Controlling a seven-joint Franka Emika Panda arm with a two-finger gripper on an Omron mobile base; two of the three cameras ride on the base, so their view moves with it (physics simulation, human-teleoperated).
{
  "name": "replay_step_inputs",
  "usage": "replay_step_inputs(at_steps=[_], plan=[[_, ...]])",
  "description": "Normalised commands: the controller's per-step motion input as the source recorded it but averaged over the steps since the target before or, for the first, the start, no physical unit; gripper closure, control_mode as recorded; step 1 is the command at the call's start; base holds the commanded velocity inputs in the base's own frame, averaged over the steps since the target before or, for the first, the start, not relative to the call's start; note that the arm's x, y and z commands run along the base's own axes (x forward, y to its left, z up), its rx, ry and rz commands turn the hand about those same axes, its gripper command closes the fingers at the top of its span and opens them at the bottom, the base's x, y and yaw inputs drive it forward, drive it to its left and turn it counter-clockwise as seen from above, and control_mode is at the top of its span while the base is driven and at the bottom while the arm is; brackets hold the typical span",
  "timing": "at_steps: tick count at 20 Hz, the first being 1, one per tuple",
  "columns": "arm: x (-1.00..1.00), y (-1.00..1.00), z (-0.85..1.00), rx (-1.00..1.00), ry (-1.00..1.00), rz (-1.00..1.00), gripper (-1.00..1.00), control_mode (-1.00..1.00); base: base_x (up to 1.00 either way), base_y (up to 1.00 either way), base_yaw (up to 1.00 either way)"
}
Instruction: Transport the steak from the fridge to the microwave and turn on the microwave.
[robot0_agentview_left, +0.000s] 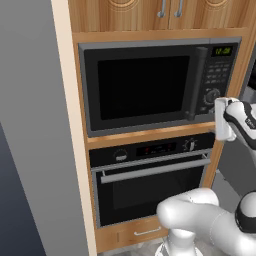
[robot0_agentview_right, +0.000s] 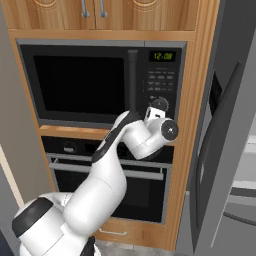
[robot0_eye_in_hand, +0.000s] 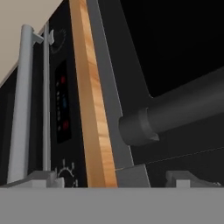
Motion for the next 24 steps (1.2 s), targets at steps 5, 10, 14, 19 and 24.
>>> replay_step_inputs(at_steps=[5, 10, 14, 19, 24], plan=[[0.22, -0.03, -0.11, 0.00, 0.00, 0.00, -1.00, -1.00, 0.00, 0.00, 0.00], [0.21, -0.06, -0.09, 0.00, 0.00, 0.00, -1.00, -1.00, 0.00, 0.00, 0.00], [0.23, -0.07, -0.06, 0.00, 0.00, 0.00, -1.00, -1.00, 0.00, 0.00, 0.00], [0.22, -0.02, -0.08, 0.00, 0.00, 0.00, -1.00, -1.00, 0.00, 0.00, 0.00], [0.19, -0.05, -0.10, 0.00, 0.00, 0.00, -1.00, -1.00, 0.00, 0.00, 0.00]])
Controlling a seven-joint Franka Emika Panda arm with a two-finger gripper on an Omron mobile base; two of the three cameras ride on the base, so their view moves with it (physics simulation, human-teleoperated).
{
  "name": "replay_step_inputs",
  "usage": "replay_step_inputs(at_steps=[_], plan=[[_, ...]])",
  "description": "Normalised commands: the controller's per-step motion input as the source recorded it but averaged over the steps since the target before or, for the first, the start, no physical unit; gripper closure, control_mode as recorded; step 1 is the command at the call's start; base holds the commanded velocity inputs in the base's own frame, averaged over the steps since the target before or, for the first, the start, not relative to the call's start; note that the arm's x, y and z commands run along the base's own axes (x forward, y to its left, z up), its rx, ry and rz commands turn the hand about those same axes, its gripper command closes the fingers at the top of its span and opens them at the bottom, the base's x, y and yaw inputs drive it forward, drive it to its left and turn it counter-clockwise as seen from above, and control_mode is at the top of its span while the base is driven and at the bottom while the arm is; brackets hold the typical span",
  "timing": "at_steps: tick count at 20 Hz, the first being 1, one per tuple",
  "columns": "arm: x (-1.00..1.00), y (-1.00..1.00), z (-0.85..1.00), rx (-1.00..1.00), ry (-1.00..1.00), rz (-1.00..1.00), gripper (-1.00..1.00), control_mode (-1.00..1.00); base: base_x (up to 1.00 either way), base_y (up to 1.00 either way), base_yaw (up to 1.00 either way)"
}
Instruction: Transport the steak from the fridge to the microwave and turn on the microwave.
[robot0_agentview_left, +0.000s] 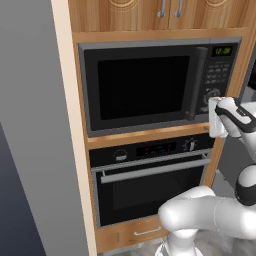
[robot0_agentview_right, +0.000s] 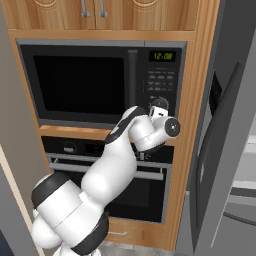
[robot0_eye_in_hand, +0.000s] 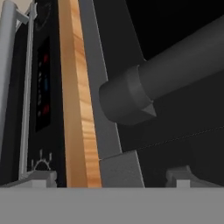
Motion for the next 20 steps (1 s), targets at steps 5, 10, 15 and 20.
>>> replay_step_inputs(at_steps=[5, 10, 15, 20], plan=[[0.12, -0.08, -0.10, 0.01, 0.00, 0.00, -1.00, -1.00, 0.00, 0.00, 0.00], [0.17, -0.02, -0.09, 0.01, 0.00, 0.00, -1.00, -1.00, 0.00, 0.00, 0.00], [0.29, 0.00, -0.12, 0.03, 0.00, 0.00, -1.00, -1.00, 0.00, 0.00, 0.00], [0.39, -0.01, -0.16, 0.08, 0.05, 0.01, -1.00, -1.00, 0.00, 0.00, 0.00]])
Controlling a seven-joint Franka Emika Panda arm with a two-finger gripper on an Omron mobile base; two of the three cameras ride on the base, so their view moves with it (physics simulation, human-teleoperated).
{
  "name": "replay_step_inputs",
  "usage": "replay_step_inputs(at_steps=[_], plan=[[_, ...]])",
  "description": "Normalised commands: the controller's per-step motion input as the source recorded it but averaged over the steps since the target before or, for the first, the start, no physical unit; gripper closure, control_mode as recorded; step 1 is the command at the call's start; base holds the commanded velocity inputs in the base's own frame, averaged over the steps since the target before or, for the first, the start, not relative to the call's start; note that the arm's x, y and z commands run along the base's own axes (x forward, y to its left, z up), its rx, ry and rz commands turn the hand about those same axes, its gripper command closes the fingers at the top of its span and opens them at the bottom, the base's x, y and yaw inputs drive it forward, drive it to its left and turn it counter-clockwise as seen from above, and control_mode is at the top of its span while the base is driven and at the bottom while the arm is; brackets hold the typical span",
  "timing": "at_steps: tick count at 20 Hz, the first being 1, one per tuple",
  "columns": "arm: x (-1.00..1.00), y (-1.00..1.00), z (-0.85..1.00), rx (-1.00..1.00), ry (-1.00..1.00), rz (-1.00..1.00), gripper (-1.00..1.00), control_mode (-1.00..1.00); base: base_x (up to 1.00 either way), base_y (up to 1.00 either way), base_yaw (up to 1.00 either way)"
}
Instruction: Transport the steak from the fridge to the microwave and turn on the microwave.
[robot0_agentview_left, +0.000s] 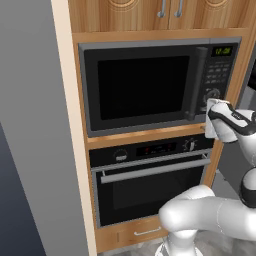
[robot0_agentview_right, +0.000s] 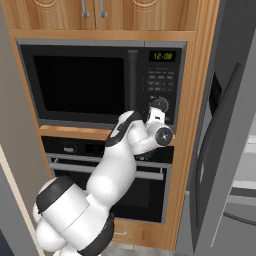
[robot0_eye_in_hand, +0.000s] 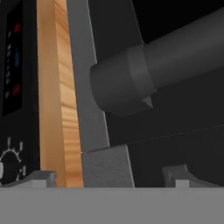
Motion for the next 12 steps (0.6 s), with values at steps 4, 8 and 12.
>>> replay_step_inputs(at_steps=[4, 8, 12], plan=[[0.38, -0.10, -0.19, 0.11, 0.11, 0.07, -1.00, -1.00, 0.00, 0.00, 0.00], [0.25, -0.21, -0.24, 0.12, 0.18, 0.09, -1.00, -1.00, 0.00, 0.00, 0.00], [0.05, -0.19, -0.28, 0.10, 0.18, 0.07, -1.00, -1.00, 0.00, 0.00, 0.00]])
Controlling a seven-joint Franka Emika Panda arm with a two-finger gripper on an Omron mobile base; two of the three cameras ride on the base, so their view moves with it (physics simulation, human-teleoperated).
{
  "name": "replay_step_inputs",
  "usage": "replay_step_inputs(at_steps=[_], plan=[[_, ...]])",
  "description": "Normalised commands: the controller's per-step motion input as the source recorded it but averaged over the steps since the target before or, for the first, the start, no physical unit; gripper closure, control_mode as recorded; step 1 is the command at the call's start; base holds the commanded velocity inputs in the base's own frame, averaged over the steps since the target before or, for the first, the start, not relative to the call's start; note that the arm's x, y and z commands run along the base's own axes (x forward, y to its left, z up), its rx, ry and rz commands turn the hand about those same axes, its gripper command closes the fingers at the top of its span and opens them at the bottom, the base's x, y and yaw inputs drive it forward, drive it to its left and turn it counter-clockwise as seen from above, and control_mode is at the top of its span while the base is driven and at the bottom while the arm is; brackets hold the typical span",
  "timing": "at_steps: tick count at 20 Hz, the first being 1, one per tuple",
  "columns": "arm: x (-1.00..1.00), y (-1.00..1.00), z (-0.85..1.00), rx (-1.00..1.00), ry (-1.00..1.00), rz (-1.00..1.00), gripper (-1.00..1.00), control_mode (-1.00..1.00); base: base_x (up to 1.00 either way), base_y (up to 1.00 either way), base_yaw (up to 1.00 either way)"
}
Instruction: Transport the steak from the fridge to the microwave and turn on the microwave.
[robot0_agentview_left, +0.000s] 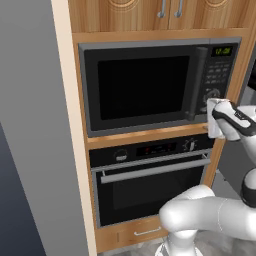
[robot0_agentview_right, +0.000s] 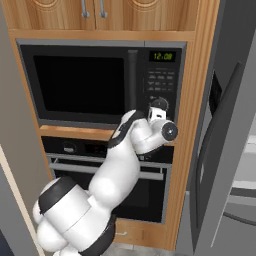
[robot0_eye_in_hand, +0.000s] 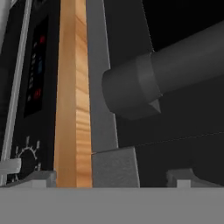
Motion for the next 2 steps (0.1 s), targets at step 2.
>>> replay_step_inputs(at_steps=[2], plan=[[0.00, -0.11, -0.34, 0.07, 0.13, 0.01, -1.00, -1.00, 0.00, 0.00, 0.00]])
